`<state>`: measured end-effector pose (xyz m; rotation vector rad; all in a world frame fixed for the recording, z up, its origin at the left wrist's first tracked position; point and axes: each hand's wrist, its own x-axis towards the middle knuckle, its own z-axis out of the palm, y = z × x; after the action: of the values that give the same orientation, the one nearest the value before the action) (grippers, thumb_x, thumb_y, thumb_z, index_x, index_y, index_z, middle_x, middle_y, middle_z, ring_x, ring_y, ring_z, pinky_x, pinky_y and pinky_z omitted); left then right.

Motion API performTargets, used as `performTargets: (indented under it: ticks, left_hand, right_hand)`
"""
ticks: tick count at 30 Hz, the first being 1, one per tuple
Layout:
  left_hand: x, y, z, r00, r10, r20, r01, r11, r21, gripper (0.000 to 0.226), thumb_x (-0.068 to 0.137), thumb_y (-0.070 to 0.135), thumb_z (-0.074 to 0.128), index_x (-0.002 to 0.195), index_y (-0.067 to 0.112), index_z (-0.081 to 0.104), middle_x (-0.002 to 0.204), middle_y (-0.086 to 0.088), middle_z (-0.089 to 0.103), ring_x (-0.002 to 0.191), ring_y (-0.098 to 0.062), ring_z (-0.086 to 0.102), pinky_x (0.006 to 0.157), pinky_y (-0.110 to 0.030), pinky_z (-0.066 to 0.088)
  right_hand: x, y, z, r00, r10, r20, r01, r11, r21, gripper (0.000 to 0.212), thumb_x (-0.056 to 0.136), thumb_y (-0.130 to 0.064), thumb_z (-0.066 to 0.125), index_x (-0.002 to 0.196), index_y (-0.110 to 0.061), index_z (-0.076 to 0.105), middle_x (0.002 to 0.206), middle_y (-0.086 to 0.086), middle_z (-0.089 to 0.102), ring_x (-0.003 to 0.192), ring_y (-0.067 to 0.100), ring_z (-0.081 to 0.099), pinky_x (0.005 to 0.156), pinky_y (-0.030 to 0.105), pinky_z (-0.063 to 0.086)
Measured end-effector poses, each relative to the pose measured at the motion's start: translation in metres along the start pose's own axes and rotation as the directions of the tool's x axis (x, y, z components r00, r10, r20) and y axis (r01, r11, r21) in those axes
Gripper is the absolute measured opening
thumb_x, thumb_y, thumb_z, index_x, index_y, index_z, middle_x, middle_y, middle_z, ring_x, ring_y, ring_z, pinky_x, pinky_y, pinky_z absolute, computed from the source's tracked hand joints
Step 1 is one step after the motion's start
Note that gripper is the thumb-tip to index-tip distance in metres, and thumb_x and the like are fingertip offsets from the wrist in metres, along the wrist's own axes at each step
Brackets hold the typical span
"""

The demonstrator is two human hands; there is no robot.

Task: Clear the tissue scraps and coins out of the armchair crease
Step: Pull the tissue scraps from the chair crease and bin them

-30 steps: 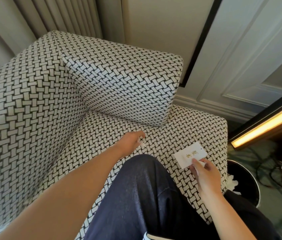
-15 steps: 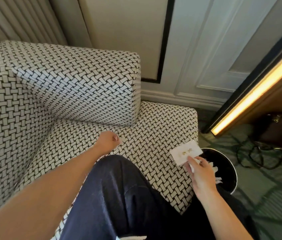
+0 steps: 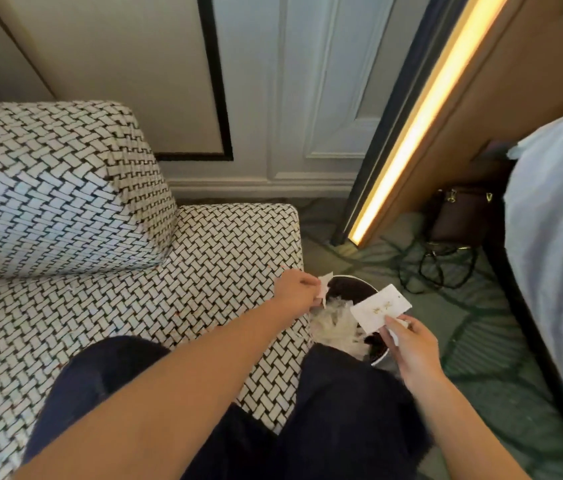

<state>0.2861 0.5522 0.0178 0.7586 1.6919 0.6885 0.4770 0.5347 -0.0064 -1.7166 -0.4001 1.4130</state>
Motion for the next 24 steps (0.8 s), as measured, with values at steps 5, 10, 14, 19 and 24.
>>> performTargets:
  ticks: [5,10,14,19,24]
  left_hand:
    - [0.0,0.006,0.028,0.991,-0.064,0.119,0.066,0.998,-0.011,0.029,0.09,0.001,0.052,0.069,0.021,0.058,0.094,-0.008,0.055,0.091,-0.023,0.06,0.088,-0.038,0.053]
    - [-0.006,0.014,0.032,0.962,-0.107,0.25,0.098,0.994,0.048,0.029,0.093,0.015,0.052,0.067,0.026,0.043,0.089,-0.002,0.044,0.083,-0.015,0.045,0.08,-0.03,0.041]
    - [-0.013,0.018,0.032,0.966,-0.091,0.242,0.068,0.992,0.103,0.033,0.094,0.012,0.048,0.066,0.026,0.04,0.072,0.007,0.037,0.065,-0.006,0.036,0.068,-0.026,0.032]
    - [-0.032,0.025,0.027,0.954,-0.092,0.284,0.07,0.994,0.087,0.033,0.096,0.012,0.044,0.067,0.027,0.037,0.072,0.006,0.035,0.071,-0.01,0.037,0.065,-0.025,0.032]
    - [-0.052,0.03,0.013,0.962,-0.087,0.259,0.095,0.995,-0.018,0.024,0.096,0.012,0.045,0.074,0.022,0.047,0.085,0.002,0.046,0.082,-0.012,0.047,0.086,-0.034,0.043]
  right_hand:
    - [0.025,0.002,-0.012,0.991,0.137,-0.01,-0.136,0.99,0.018,0.01,0.09,0.003,0.057,0.084,-0.005,0.054,0.103,0.016,0.06,0.088,0.017,0.061,0.058,0.015,0.056]
    - [0.031,-0.005,0.0,0.959,0.257,0.119,-0.272,0.953,0.133,0.003,0.091,-0.002,0.056,0.089,0.0,0.056,0.094,0.014,0.055,0.092,0.023,0.06,0.058,0.023,0.058]
    - [0.02,-0.013,0.01,0.935,0.301,0.188,-0.334,0.925,0.179,0.054,0.096,-0.031,0.051,0.14,-0.004,0.037,0.135,0.016,0.045,0.132,0.032,0.039,0.101,0.042,0.043]
    - [-0.007,-0.027,0.014,0.913,0.268,0.308,-0.366,0.873,0.324,0.07,0.097,-0.054,0.032,0.151,-0.015,0.012,0.159,0.008,0.01,0.147,0.025,0.006,0.116,0.053,0.014]
    - [-0.033,-0.037,0.019,0.916,0.201,0.348,-0.301,0.917,0.261,0.069,0.098,-0.054,0.024,0.15,-0.01,0.015,0.158,0.007,0.016,0.146,0.021,0.01,0.119,0.045,0.011]
